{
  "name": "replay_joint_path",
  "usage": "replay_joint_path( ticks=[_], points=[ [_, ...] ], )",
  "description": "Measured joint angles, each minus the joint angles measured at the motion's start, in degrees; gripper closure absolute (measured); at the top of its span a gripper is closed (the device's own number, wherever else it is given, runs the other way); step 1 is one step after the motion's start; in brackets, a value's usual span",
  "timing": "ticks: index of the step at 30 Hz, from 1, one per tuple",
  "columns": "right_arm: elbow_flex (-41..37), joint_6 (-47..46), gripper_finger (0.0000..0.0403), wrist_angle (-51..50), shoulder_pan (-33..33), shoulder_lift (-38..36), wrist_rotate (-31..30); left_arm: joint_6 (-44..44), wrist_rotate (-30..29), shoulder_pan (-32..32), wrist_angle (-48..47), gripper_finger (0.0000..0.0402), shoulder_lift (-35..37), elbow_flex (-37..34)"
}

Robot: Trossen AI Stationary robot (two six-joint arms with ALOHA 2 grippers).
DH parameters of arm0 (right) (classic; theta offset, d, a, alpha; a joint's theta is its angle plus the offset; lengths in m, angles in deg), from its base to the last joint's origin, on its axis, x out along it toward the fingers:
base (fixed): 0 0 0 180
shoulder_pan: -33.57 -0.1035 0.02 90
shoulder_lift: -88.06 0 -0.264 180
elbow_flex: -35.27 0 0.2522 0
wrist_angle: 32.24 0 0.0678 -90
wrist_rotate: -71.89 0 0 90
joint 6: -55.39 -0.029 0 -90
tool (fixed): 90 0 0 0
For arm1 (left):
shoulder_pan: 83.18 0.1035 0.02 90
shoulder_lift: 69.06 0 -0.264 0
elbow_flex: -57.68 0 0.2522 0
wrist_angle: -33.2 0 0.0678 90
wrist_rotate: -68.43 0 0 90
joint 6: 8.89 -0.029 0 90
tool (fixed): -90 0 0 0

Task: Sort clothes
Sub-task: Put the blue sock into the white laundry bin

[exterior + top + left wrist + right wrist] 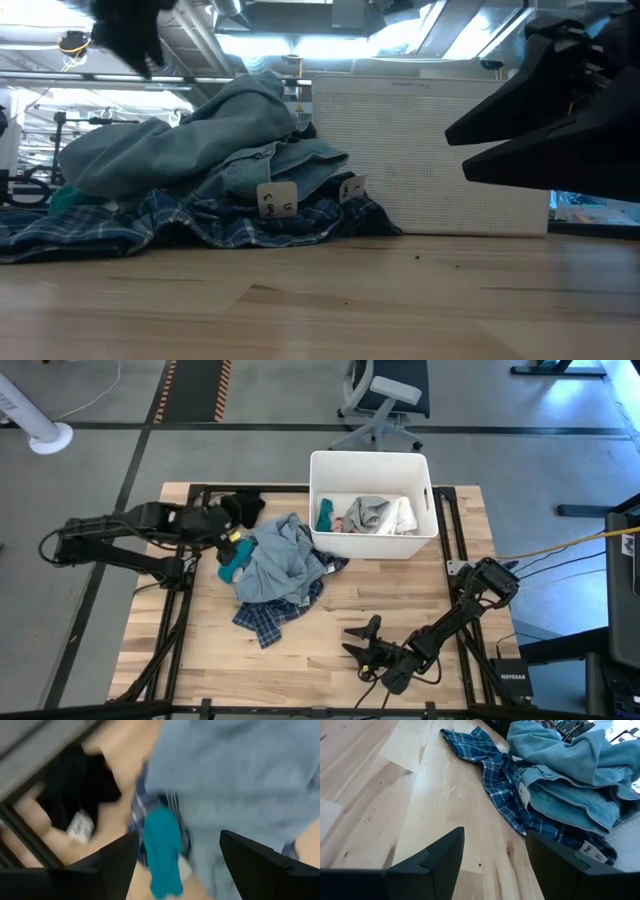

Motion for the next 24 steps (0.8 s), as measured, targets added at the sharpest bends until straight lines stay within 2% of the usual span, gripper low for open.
replay_joint_path(
  ticks=[4, 11, 18, 24],
  points=[
    [0.00, -0.02, 0.0171, 0.02, 0.04, 0.00, 0.52, 2.29, 3.90, -0.02, -2.48, 0.0128, -0.97, -3.69],
    [0.00, -0.02, 0.0171, -0.01, 0.02, 0.00, 0.70, 3.56, 6.43, 0.70, -2.96, 0.0128, -3.89, -11.22],
    [0.00, -0.02, 0.0171, 0.04, 0.02, 0.00, 0.70, 3.98, 7.27, 0.83, -1.02, 0.0128, -8.32, -18.02],
    [0.00, -0.02, 0.0171, 0.04, 0.02, 0.00, 0.68, 1.88, 8.72, 0.83, 2.75, 0.0128, -12.87, -21.06]
  ],
)
